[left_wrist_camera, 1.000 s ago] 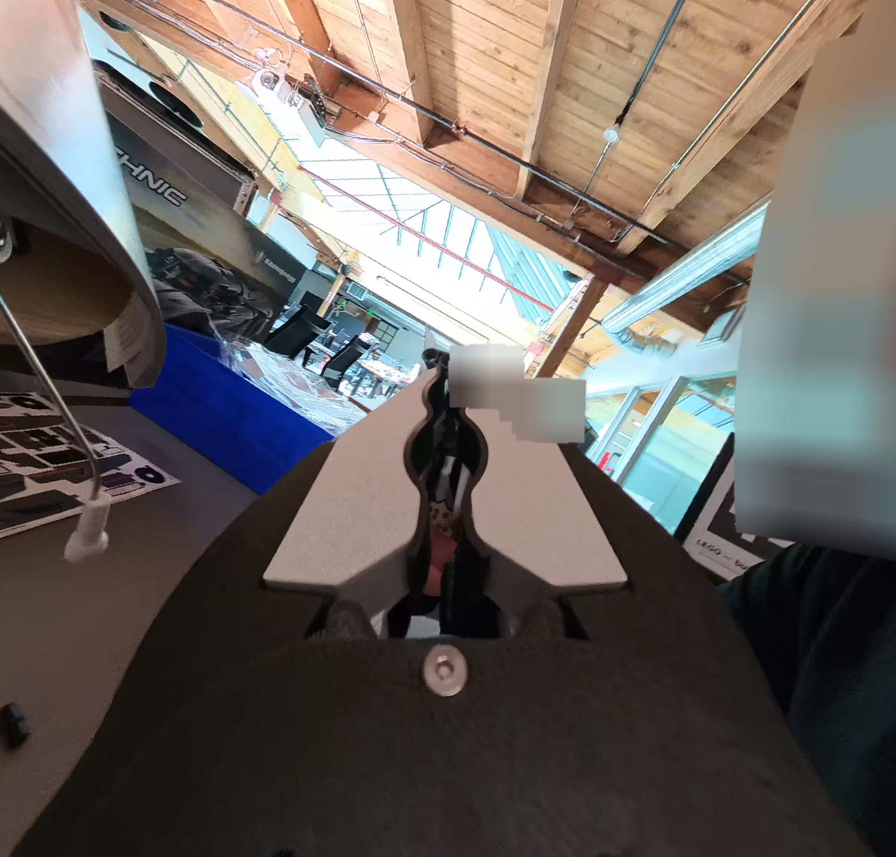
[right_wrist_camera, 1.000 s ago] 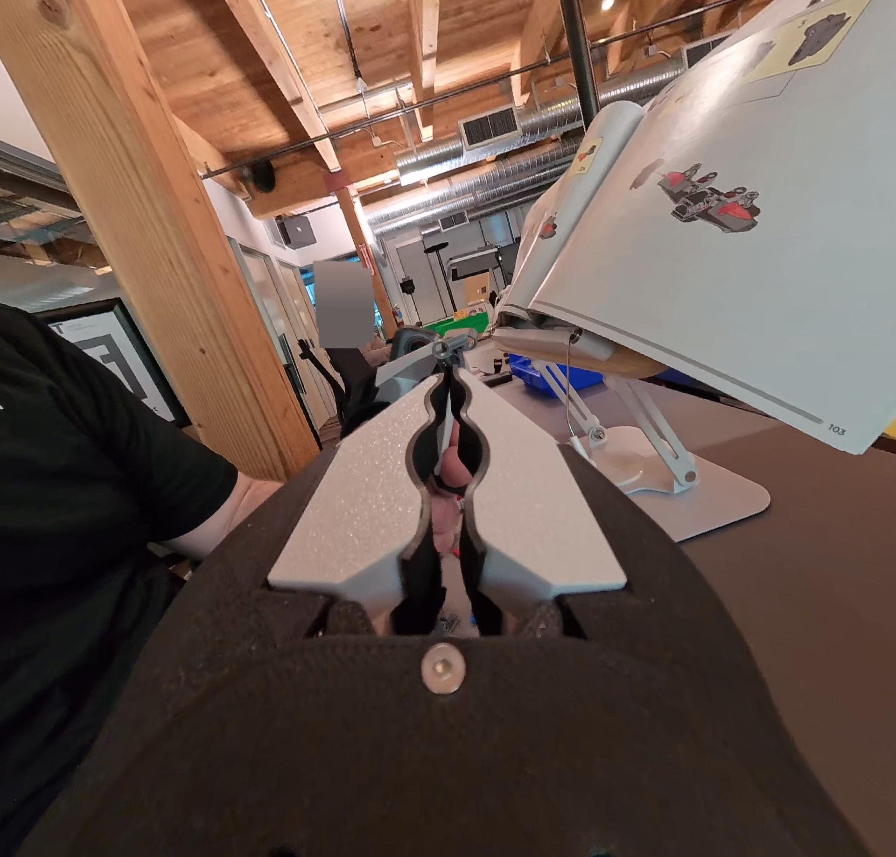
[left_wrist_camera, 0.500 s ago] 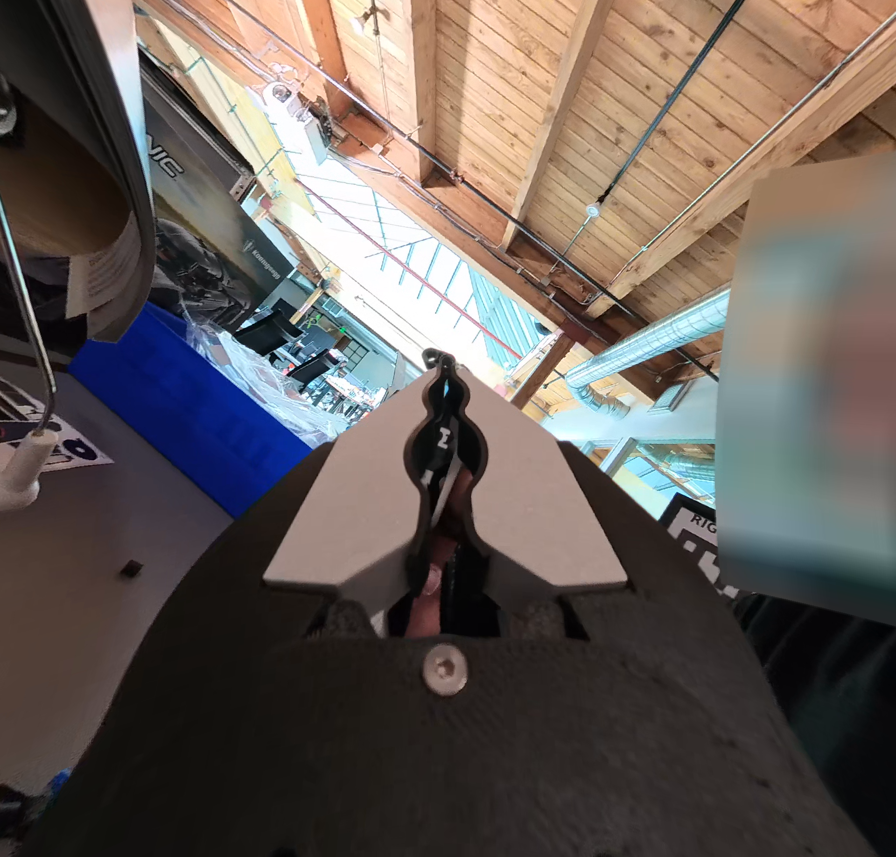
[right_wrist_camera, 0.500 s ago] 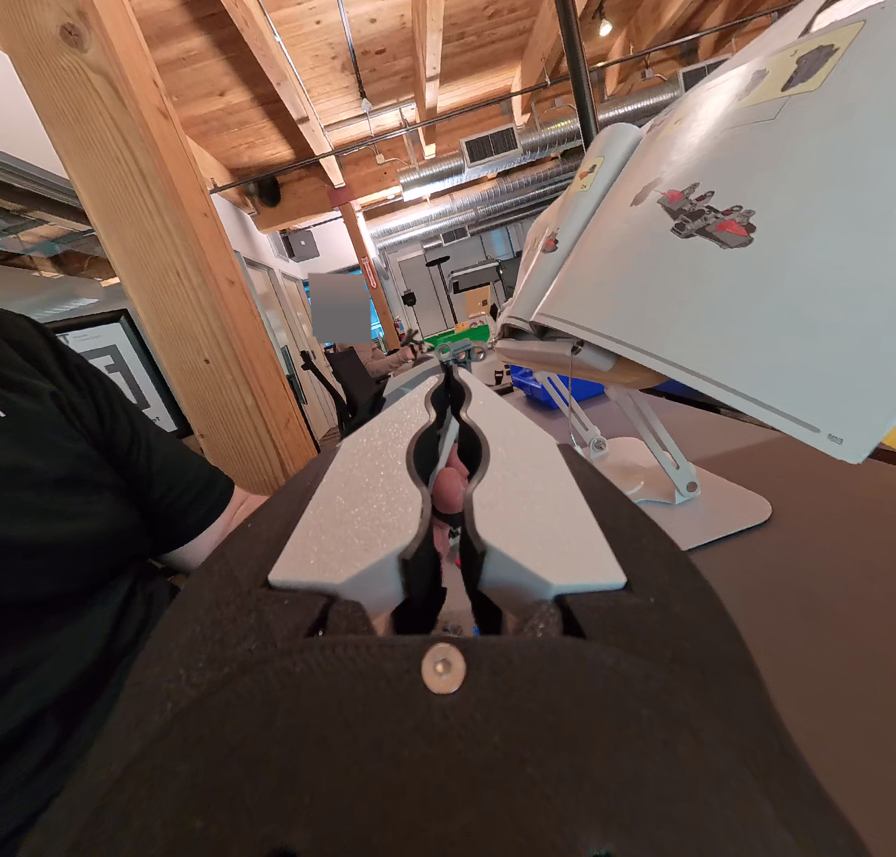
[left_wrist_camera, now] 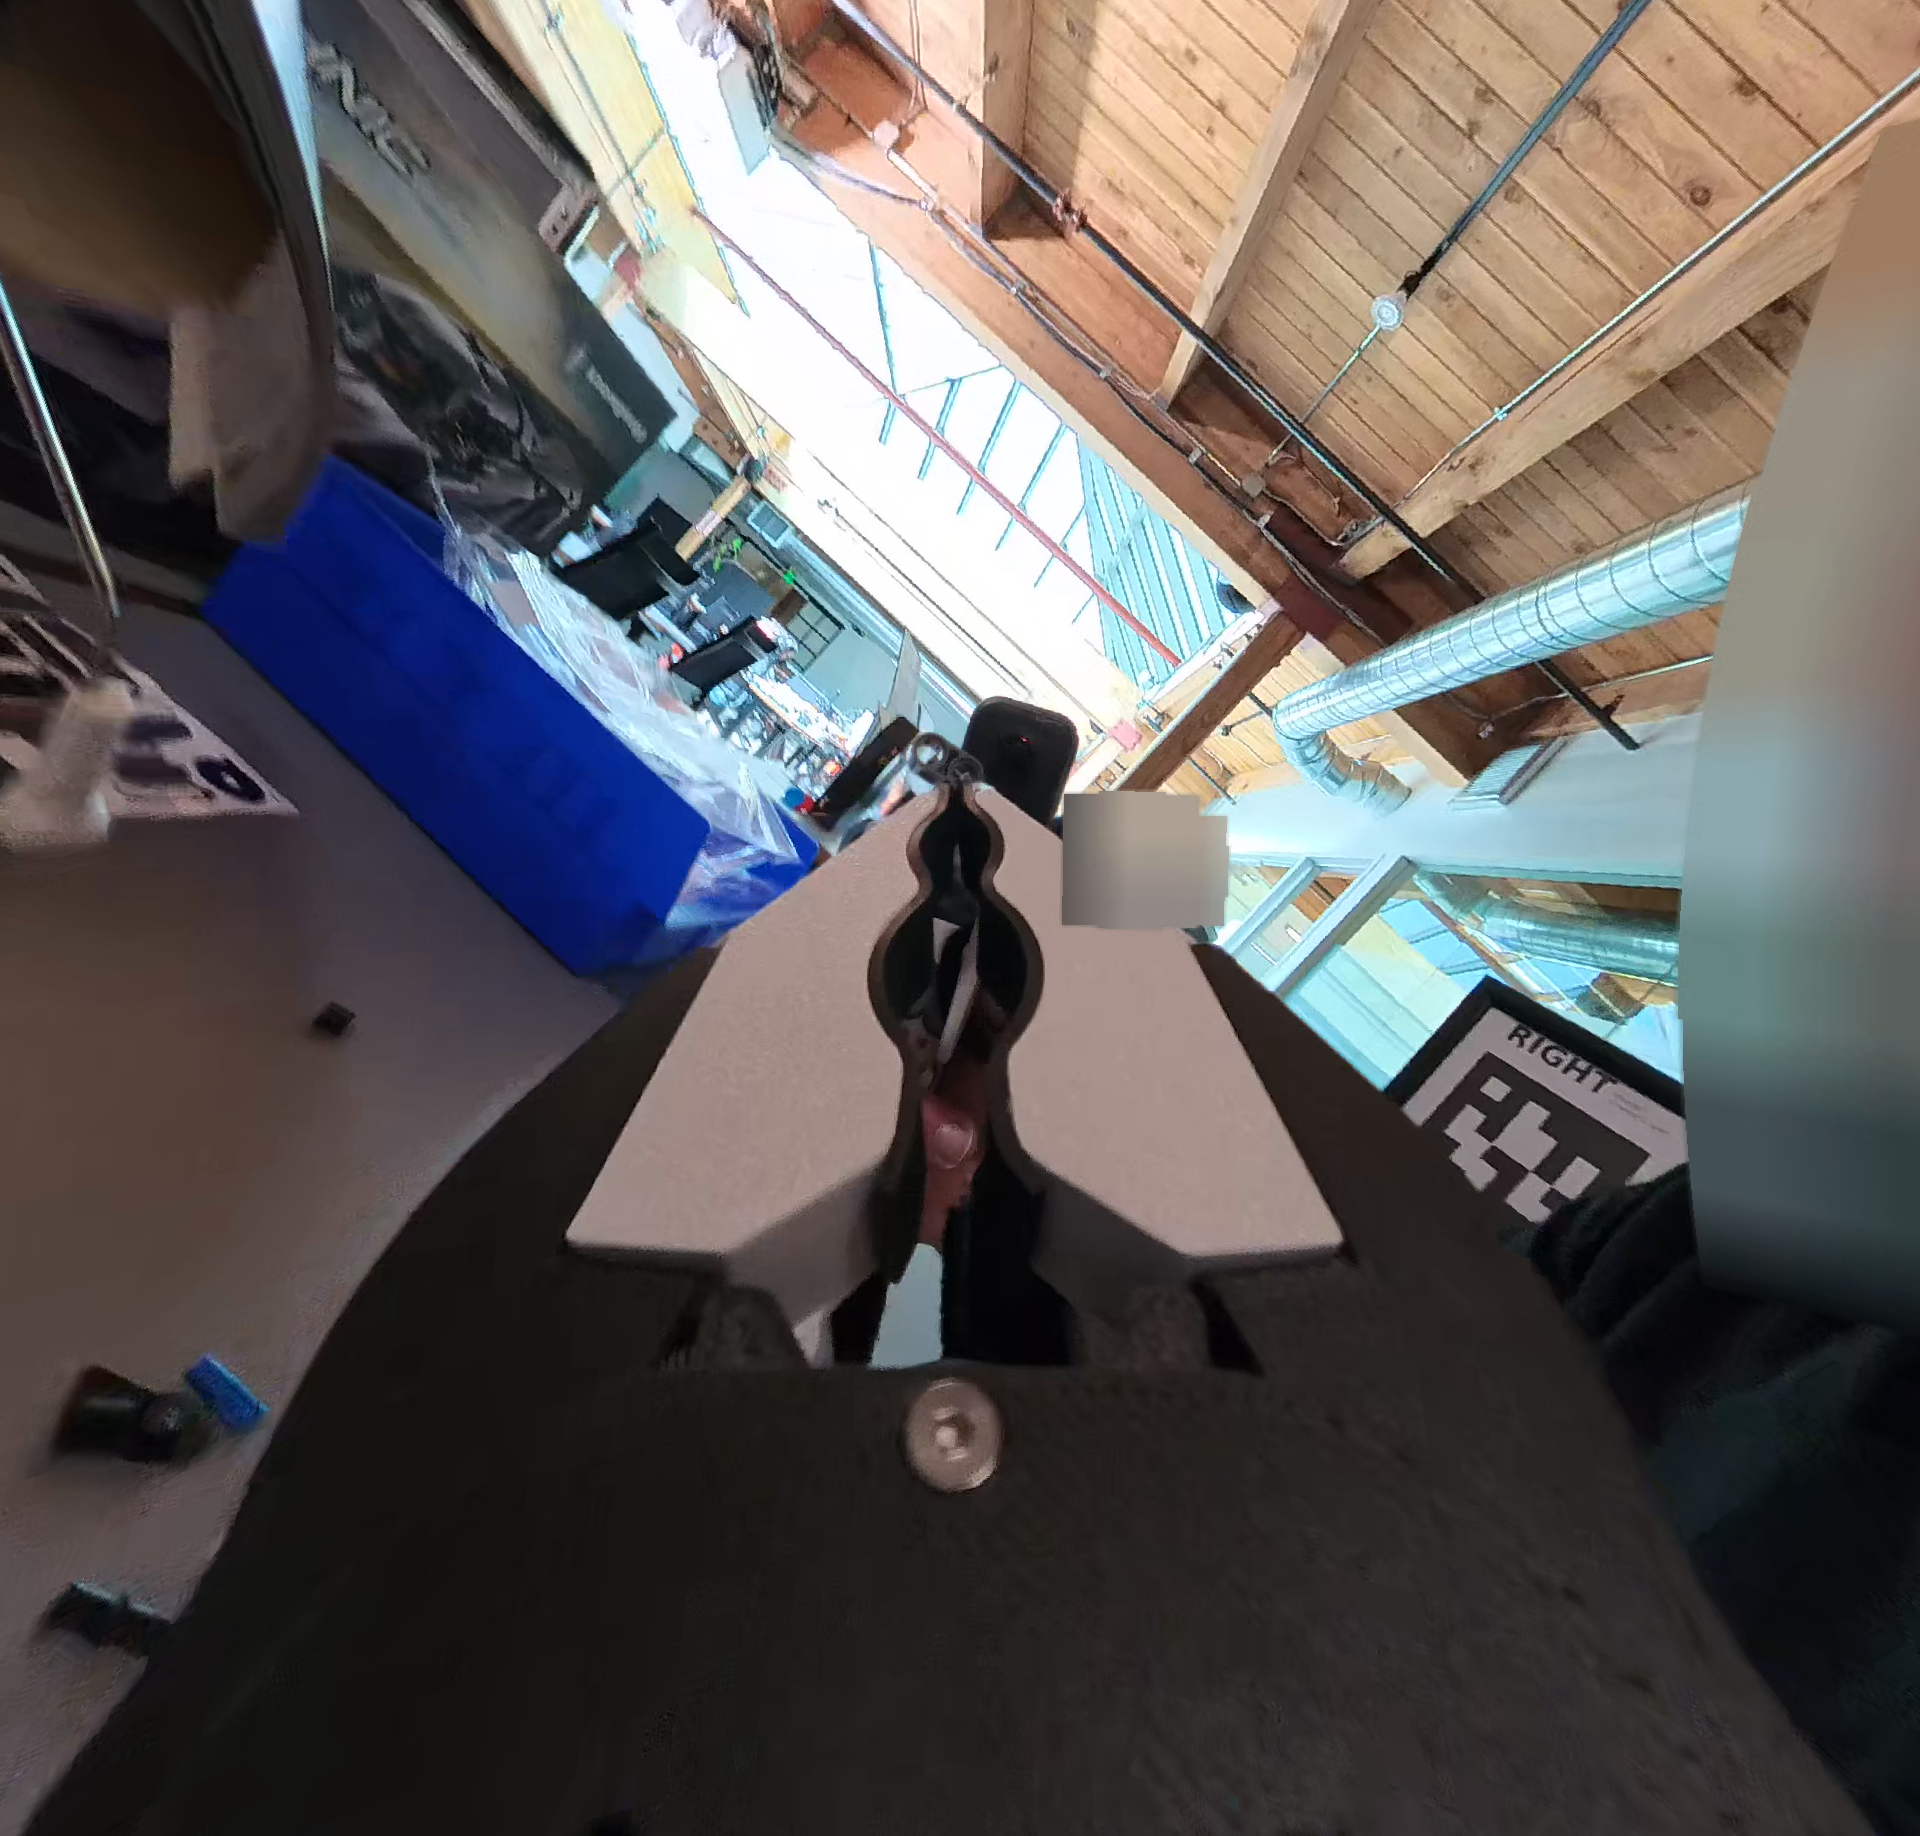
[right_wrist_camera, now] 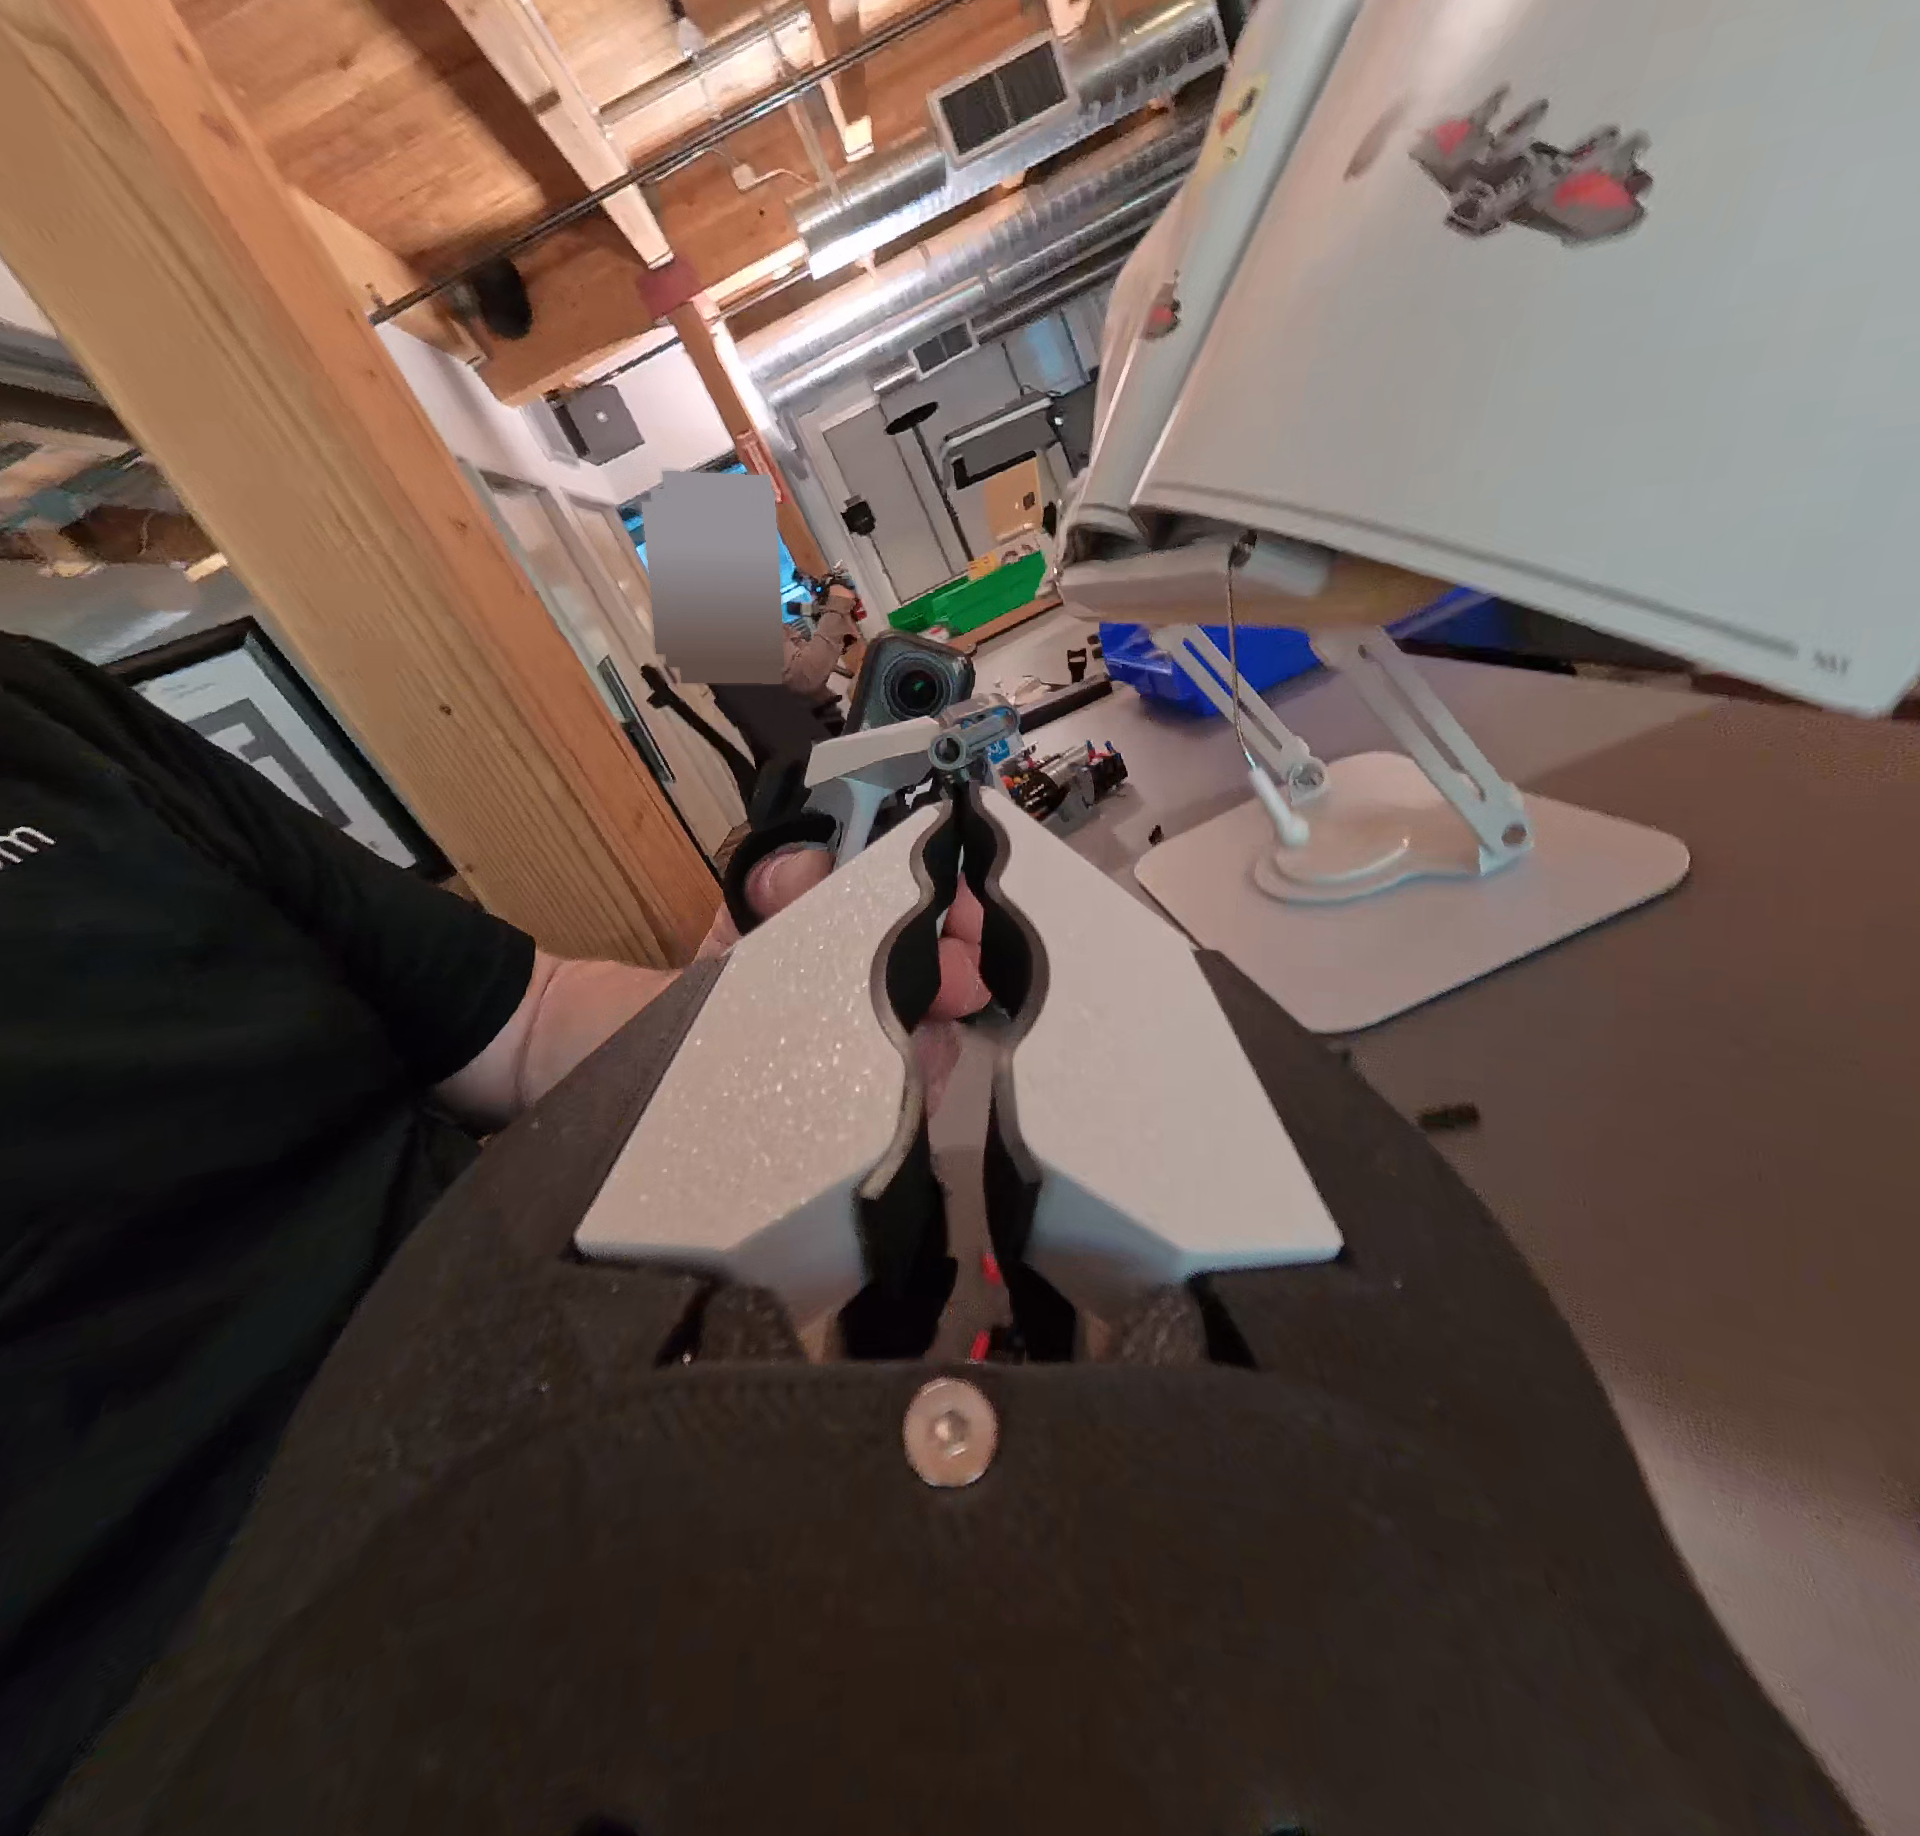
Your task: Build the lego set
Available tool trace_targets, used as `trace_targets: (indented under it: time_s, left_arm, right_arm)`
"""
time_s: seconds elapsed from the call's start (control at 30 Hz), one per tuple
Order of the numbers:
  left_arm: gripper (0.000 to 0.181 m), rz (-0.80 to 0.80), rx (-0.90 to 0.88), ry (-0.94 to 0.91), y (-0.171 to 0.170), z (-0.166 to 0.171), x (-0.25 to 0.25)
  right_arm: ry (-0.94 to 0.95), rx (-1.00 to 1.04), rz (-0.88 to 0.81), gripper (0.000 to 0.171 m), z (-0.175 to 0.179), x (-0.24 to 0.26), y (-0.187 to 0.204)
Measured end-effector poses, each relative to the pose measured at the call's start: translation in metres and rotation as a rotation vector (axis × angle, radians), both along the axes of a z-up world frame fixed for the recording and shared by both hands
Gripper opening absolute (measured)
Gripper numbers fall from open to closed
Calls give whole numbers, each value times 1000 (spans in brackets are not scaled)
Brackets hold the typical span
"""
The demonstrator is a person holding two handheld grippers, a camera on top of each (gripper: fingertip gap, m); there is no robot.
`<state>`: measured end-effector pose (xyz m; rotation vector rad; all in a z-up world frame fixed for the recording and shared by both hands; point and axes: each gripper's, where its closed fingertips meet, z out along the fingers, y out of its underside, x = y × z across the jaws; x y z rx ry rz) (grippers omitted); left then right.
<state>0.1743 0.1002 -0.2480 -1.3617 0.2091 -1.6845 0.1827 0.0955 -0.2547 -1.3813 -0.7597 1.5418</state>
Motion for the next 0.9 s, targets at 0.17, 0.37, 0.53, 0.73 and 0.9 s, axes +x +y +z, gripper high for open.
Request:
trace_targets:
  time_s: [0.17,0.37,0.53,0.73,0.9]
  left_arm:
    - [0,-91,-99,24,-18,-27,29]
    - [0,-232,-191,227,-47,-72,68]
    - [0,-300,-217,434,-54,-106,81]
    - [0,-325,-223,532,-55,-120,79]
    - [0,-327,-128,763,-57,-143,72]
  right_arm:
    - [-41,-77,-73,0,-24,27,-20]
    - [-204,-163,-139,0,-66,59,-49]
    - [-303,-243,-152,0,-100,70,-56]
    - [-396,-231,-145,0,-111,67,-58]
    - [-485,-244,-125,0,-126,67,-62]
